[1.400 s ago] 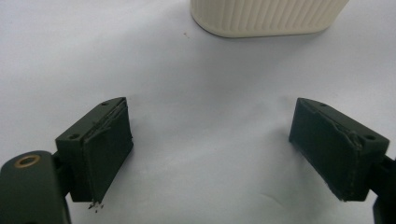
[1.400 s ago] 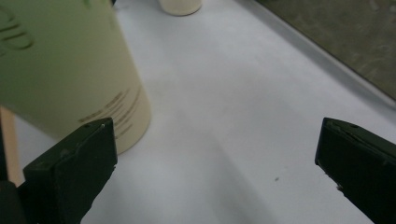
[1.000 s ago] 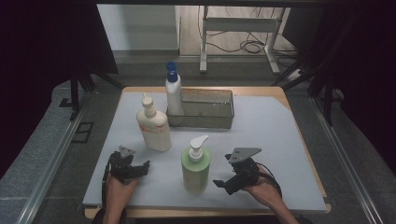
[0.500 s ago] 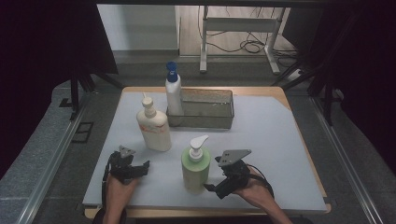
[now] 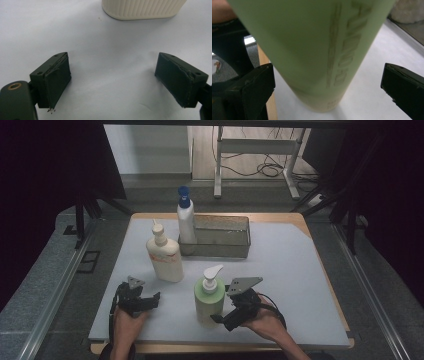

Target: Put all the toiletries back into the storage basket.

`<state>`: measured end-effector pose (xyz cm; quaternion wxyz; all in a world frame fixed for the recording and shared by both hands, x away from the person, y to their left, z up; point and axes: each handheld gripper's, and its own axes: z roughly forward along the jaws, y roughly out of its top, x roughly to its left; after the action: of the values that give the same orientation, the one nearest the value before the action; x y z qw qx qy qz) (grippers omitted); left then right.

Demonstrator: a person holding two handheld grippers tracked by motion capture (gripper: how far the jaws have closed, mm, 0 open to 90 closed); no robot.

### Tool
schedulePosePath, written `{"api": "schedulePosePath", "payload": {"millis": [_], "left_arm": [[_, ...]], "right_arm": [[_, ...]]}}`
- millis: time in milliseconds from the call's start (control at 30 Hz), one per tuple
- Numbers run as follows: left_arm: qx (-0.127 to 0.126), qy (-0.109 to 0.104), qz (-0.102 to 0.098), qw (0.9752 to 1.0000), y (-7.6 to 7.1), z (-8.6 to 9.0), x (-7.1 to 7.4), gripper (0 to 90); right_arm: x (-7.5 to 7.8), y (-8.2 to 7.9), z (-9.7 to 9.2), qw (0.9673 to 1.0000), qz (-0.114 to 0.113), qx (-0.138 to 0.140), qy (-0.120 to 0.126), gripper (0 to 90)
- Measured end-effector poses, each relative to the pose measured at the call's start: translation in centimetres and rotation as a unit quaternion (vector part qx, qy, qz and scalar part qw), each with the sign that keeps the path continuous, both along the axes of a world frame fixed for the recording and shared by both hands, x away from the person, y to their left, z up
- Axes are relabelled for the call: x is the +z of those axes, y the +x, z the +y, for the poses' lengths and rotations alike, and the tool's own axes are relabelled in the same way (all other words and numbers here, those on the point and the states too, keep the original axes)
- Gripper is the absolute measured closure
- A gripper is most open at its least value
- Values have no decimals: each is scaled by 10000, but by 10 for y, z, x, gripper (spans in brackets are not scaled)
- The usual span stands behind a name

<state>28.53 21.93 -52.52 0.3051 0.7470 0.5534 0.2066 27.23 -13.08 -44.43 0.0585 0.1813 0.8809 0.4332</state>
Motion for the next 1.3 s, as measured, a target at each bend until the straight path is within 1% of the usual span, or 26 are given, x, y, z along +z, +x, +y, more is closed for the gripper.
{"api": "schedulePosePath", "payload": {"millis": [467,600,800,867,1000,1133,1233,1300], "left_arm": [[-5,8,6,10000,0,0,0,125],[-6,9,6,10000,0,0,0,125],[-7,10,7,10000,0,0,0,125],[-7,10,7,10000,0,0,0,125],[-7,12,7,10000,0,0,0,125],[-6,10,6,10000,0,0,0,125],[-7,10,6,10000,0,0,0,125],[-7,10,6,10000,0,0,0,125]], "right_arm": [[7,3,17,9999,-52,116,107,9],[8,3,19,9998,-91,137,110,27],[11,3,23,9997,-83,186,167,65],[11,3,24,9996,-89,203,180,90],[13,3,25,9996,-106,224,135,110],[15,1,26,9996,-213,172,44,118],[16,1,26,9997,-196,119,4,119],[17,2,27,9999,-138,78,-9,120]]}}
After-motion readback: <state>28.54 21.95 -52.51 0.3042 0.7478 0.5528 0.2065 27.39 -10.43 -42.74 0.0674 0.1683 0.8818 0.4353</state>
